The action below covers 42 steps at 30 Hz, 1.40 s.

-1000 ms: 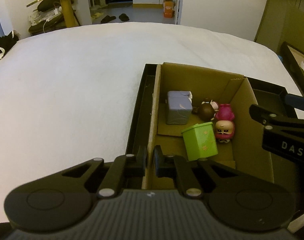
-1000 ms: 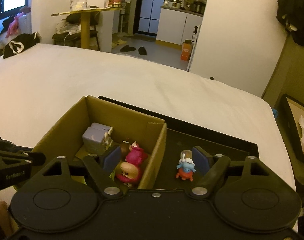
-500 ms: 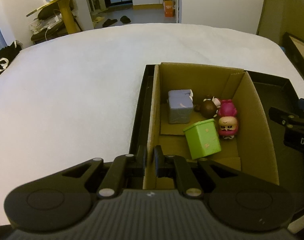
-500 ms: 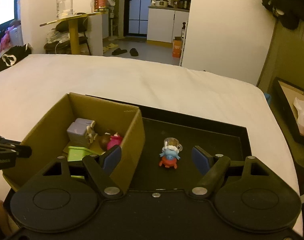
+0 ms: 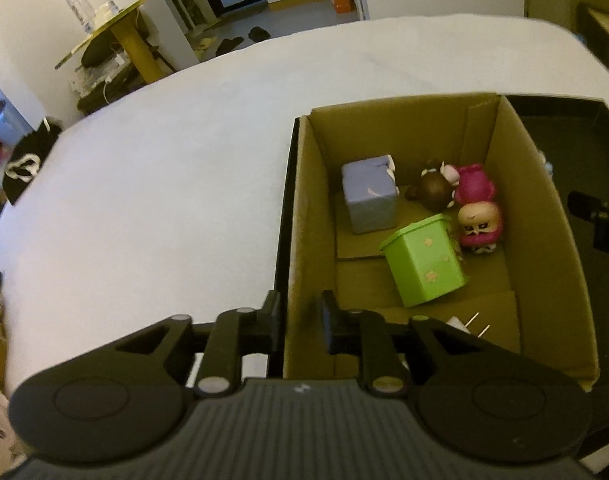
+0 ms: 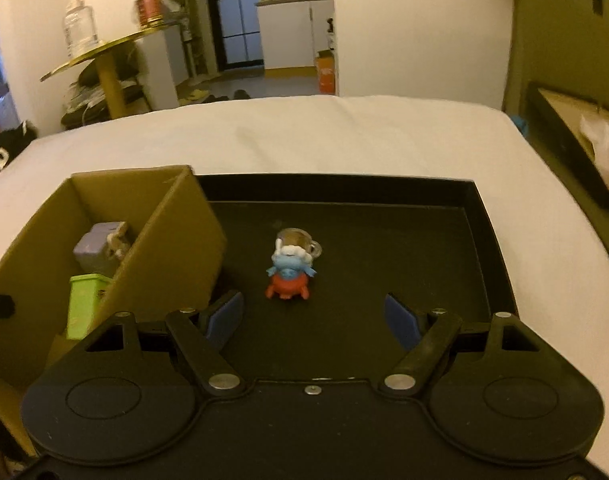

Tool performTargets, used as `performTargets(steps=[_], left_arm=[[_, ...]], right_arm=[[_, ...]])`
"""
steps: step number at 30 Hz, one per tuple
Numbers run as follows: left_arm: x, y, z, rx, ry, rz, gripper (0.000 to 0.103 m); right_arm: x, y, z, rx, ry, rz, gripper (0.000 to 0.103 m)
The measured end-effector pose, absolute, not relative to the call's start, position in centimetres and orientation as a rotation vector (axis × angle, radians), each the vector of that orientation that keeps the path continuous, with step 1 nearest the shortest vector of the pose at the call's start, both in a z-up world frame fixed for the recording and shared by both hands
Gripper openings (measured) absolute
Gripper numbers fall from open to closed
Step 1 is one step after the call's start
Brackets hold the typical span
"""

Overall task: Organize rigid objects
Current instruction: 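Move the right tool to the blue figurine holding a glass cup, then close the right gripper on the blue figurine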

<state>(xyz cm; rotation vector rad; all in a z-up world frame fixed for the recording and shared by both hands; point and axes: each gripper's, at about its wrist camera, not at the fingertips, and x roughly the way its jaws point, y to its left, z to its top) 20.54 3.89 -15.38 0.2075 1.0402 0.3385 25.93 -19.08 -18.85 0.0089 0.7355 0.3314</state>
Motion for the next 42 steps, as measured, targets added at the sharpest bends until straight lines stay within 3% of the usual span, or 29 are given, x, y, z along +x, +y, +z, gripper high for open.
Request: performTargets(steps=[4, 11, 36, 39, 42], left_arm=[[21.2, 2.8, -15.8, 0.272, 1.051, 0.375, 0.045], [22.6, 1.9, -16.0, 0.336, 1.062, 0.471, 0.055], [24.8, 0.7, -16.4, 0.438, 1.079, 0.557, 0.058], [24.6, 0.8, -16.3, 0.429, 1.084, 0.560, 0.058], [24.2, 0.9, -16.0, 0.424, 1.080, 0.556, 0.058]], right_arm=[[26.6, -19.1, -19.8, 0.023, 0.726, 0.351, 0.077], [27.7, -19.5, -21.0, 0.062, 0.733, 0.394, 0.077], [30.0, -17.9, -22.9, 0.050, 0.699, 0.363, 0.075], [29.6, -17.8, -22.8, 0.017, 0.695, 0.348, 0.067], [29.6, -17.6, -22.5, 0.025, 0.693, 0.359, 0.052]])
